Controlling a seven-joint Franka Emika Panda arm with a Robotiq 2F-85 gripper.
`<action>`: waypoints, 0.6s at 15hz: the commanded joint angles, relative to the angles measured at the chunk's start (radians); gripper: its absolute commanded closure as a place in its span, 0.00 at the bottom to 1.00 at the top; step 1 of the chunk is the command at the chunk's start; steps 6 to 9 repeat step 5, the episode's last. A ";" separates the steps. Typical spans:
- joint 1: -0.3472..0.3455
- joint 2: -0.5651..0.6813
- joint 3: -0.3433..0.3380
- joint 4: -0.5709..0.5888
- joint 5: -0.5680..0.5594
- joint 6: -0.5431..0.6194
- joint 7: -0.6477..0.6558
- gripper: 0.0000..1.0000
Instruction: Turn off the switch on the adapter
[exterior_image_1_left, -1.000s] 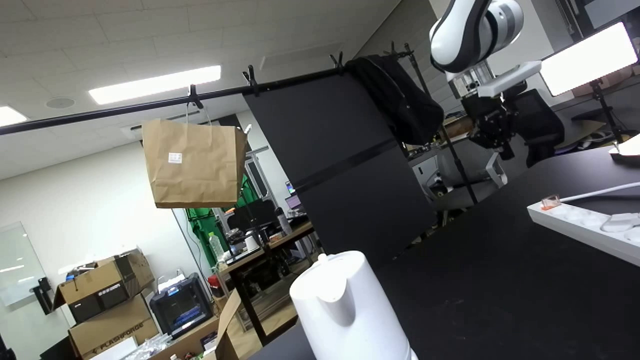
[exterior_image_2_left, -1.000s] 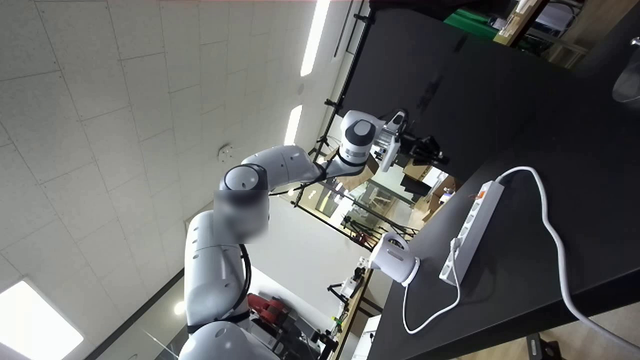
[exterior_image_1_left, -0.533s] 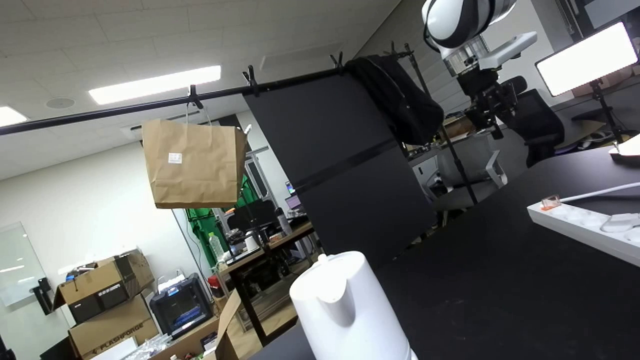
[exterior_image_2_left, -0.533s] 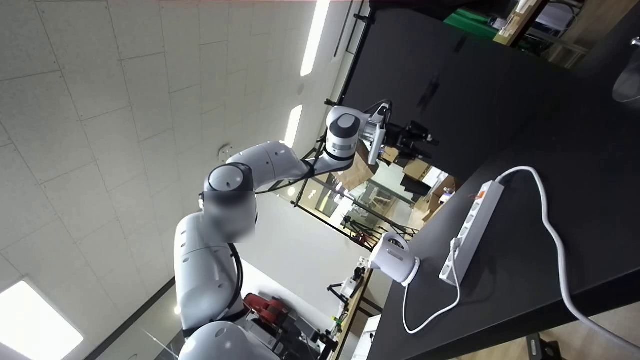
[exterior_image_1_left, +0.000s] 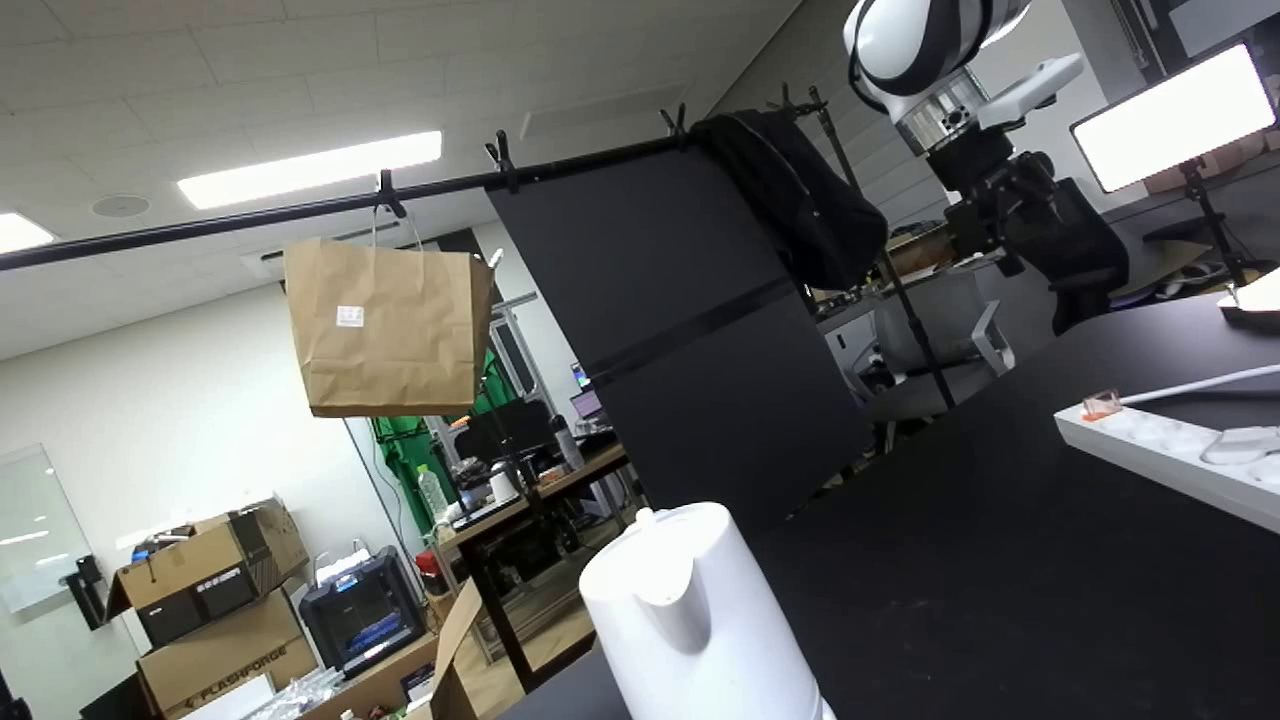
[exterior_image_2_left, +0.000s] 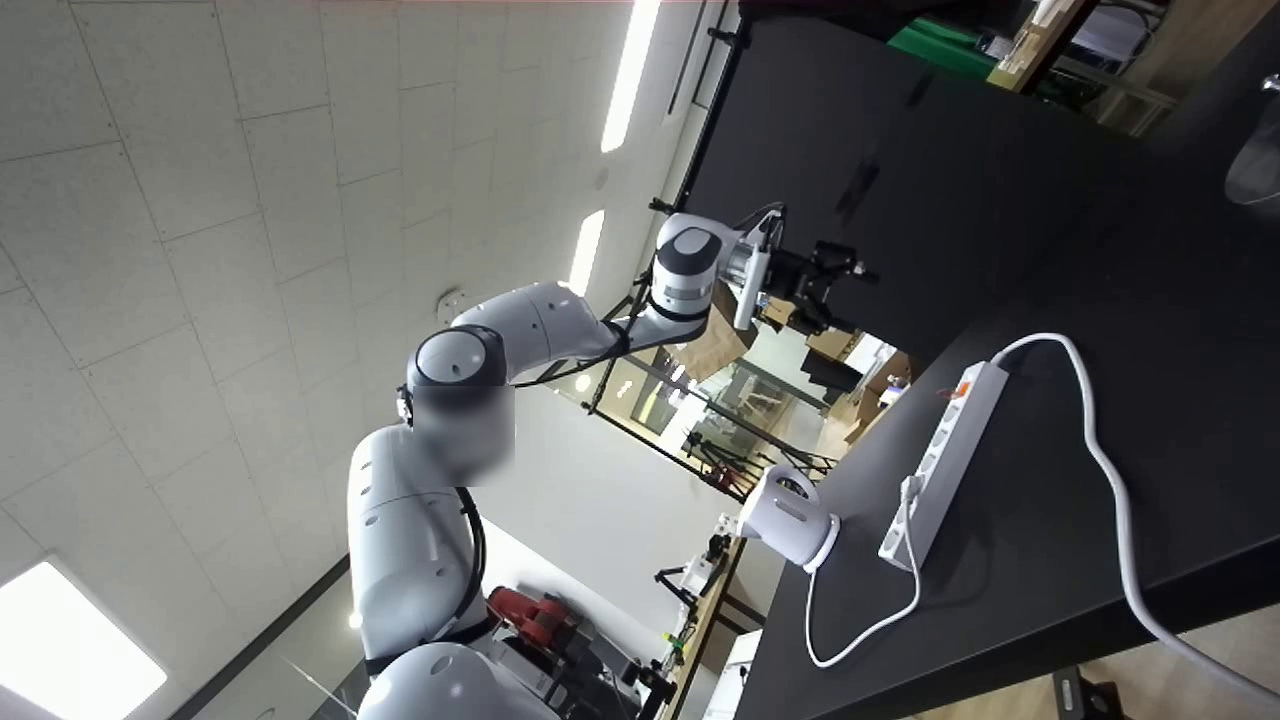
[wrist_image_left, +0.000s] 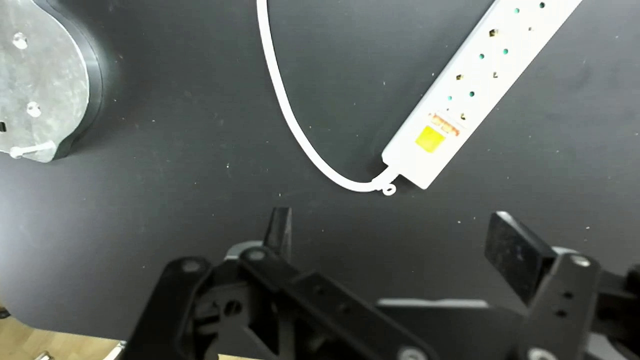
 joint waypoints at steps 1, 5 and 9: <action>-0.009 -0.020 0.006 -0.008 -0.010 -0.042 -0.032 0.00; -0.008 0.000 0.007 0.003 -0.004 -0.024 -0.026 0.00; -0.008 0.000 0.007 0.003 -0.004 -0.024 -0.026 0.00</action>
